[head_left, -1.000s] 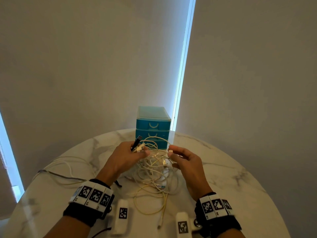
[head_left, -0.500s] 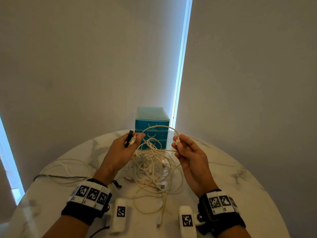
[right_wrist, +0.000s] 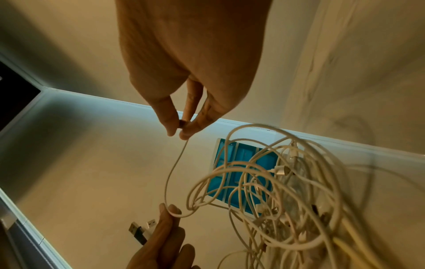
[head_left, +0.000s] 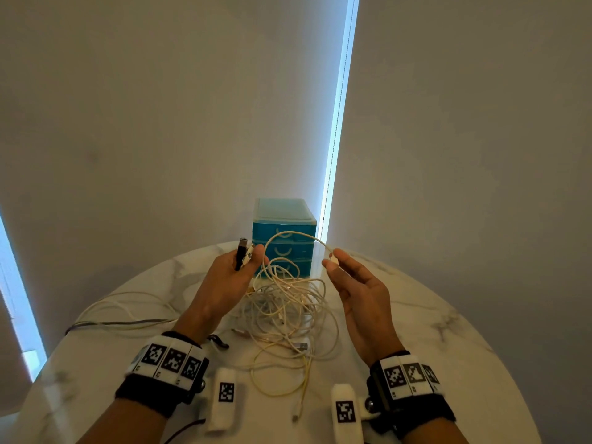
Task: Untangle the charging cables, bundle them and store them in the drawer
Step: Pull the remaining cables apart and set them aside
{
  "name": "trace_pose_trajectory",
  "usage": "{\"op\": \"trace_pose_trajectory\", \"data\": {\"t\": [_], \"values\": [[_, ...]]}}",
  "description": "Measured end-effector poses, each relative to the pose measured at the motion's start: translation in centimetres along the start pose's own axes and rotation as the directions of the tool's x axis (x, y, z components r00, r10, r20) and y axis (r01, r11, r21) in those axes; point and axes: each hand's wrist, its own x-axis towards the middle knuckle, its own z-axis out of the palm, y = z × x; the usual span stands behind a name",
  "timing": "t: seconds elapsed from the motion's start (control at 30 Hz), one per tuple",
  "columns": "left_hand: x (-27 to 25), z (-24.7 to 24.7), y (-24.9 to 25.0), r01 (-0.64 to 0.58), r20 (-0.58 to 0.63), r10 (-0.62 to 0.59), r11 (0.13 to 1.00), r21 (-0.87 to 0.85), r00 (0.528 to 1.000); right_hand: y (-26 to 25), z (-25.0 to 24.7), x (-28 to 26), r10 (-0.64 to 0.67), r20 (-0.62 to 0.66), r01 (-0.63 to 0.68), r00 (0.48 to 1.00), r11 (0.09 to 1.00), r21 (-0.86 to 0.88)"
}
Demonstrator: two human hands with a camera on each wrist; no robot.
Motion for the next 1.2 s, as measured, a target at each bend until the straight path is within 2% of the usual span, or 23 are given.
{"op": "trace_pose_trajectory", "data": {"t": [0.2, 0.27, 0.33, 0.4, 0.47, 0.53, 0.63, 0.7, 0.77, 0.9, 0.97, 1.03, 1.07, 1.1, 1.13, 1.2], "values": [[0.1, 0.0, -1.0, 0.004, 0.144, -0.009, 0.999, 0.034, 0.99, -0.1, 0.2, 0.0, -0.128, -0.085, 0.118, 0.988, 0.987, -0.109], [0.3, -0.1, -1.1, 0.027, 0.089, -0.03, 0.999, 0.037, 0.996, -0.2, 0.0, 0.2, -0.163, -0.125, 0.148, 0.979, 0.981, -0.125], [0.3, -0.5, -0.7, 0.044, -0.043, -0.046, 0.999, -0.032, 0.998, -0.4, -0.3, 0.2, -0.187, -0.113, 0.168, 0.976, 0.972, -0.164], [0.5, -0.8, -0.4, 0.009, -0.166, -0.028, 0.993, -0.117, 0.986, -0.7, -0.1, -0.1, -0.201, -0.046, 0.187, 0.979, 0.96, -0.211], [0.7, -1.1, 0.1, -0.055, -0.207, 0.01, 0.975, -0.215, 0.978, -0.7, 0.8, -0.7, -0.205, 0.056, 0.212, 0.977, 0.938, -0.274], [0.9, -1.2, 0.3, -0.08, -0.143, 0.04, 0.955, -0.286, 0.989, -0.2, 1.8, -1.3, -0.186, 0.162, 0.231, 0.969, 0.913, -0.336], [0.8, -0.8, 0.7, -0.018, 0.086, 0.049, 0.946, -0.323, 0.995, 0.8, 3.1, -2.0, -0.134, 0.271, 0.234, 0.953, 0.895, -0.38], [0.5, -0.1, 0.9, 0.05, 0.234, 0.02, 0.955, -0.291, 0.972, 1.2, 3.6, -2.3, -0.121, 0.258, 0.211, 0.958, 0.909, -0.359], [-0.2, 0.6, 1.2, 0.053, 0.311, 0.0, 0.985, -0.163, 0.95, 1.2, 3.9, -2.6, -0.121, 0.216, 0.185, 0.969, 0.935, -0.302], [-0.5, 0.6, 1.1, 0.024, 0.394, -0.007, 0.999, -0.036, 0.919, 0.9, 3.7, -2.5, -0.126, 0.116, 0.154, 0.985, 0.947, -0.282], [-0.6, 0.4, 1.1, 0.007, 0.338, 0.007, 0.999, -0.041, 0.941, 0.6, 3.6, -2.5, -0.103, 0.097, 0.128, 0.99, 0.942, -0.309], [-0.6, 0.2, 1.2, 0.013, 0.239, 0.015, 0.994, -0.112, 0.971, 0.1, 3.6, -2.6, -0.028, 0.156, 0.087, 0.987, 0.918, -0.386], [-0.6, 0.1, 1.4, 0.015, 0.194, 0.017, 0.986, -0.164, 0.981, -0.1, 3.4, -2.7, 0.049, 0.226, 0.059, 0.973, 0.892, -0.447], [-0.5, 0.0, 1.5, 0.021, 0.158, 0.015, 0.974, -0.225, 0.987, -0.4, 3.4, -2.9, 0.159, 0.312, 0.026, 0.937, 0.857, -0.515], [-0.3, -0.1, 1.5, 0.024, 0.13, 0.014, 0.958, -0.284, 0.991, -0.6, 3.4, -3.1, 0.289, 0.396, -0.005, 0.871, 0.813, -0.583], [0.1, -0.5, 1.3, 0.017, 0.076, 0.012, 0.929, -0.371, 0.997, -0.6, 3.4, -3.6, 0.51, 0.507, -0.042, 0.695, 0.733, -0.679]]}}
